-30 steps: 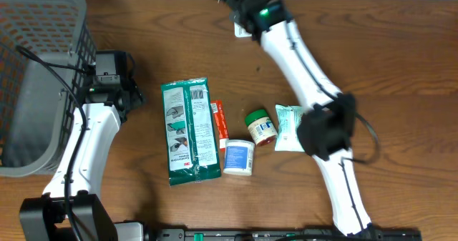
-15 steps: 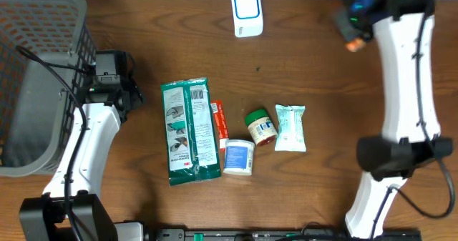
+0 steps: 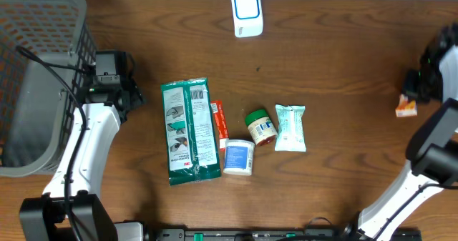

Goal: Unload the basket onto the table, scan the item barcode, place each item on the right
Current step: 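Carry the tissue pack right and release it at the table edge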

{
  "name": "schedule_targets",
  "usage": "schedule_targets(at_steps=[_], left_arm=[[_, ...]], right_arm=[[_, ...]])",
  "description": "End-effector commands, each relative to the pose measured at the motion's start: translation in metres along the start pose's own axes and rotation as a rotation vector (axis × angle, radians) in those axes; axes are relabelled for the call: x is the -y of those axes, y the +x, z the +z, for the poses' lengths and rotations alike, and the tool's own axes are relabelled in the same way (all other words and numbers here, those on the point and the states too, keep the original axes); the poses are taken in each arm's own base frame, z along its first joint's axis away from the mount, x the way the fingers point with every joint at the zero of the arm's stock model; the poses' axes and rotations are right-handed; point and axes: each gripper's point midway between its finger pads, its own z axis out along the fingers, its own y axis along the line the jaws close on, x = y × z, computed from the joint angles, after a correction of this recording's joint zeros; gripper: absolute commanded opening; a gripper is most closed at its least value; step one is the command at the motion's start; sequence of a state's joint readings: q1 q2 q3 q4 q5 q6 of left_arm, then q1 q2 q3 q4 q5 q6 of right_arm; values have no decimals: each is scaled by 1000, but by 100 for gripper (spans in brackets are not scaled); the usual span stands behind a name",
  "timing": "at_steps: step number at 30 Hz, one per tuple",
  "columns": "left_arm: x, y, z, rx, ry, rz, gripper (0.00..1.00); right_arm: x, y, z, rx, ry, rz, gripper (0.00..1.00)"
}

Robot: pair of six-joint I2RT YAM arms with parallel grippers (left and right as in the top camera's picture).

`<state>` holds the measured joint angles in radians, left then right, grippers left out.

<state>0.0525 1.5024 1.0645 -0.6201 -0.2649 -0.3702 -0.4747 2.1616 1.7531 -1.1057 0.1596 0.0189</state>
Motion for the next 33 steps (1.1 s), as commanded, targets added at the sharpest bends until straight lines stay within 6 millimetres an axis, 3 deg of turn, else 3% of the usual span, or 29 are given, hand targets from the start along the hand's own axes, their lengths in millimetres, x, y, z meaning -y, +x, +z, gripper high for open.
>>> schedule_targets(at_steps=[1, 4, 7, 8, 9, 13, 25, 29, 33], left_arm=[[-4, 5, 5, -13, -22, -2, 86], [-4, 5, 5, -13, -22, -2, 86], [-4, 5, 5, -13, -22, -2, 86], [-4, 5, 5, -13, -22, -2, 86], [-4, 5, 5, -13, -22, -2, 86], [-4, 5, 5, -13, -22, -2, 86], [-4, 5, 5, -13, -22, -2, 86], [-4, 5, 5, -13, -22, -2, 86], [-4, 5, 5, -13, -22, -2, 86]], right_arm=[[12, 10, 22, -21, -66, 90, 2], [19, 13, 28, -26, -119, 133, 26], [19, 8, 25, -9, -203, 167, 40], [19, 8, 22, -11, -221, 173, 52], [20, 10, 21, -18, -225, 178, 99], [31, 12, 13, -34, -224, 201, 99], [40, 7, -29, -45, -220, 202, 99], [-2, -8, -65, -2, -502, 202, 99], [-48, -1, -97, -55, -816, 209, 99]])
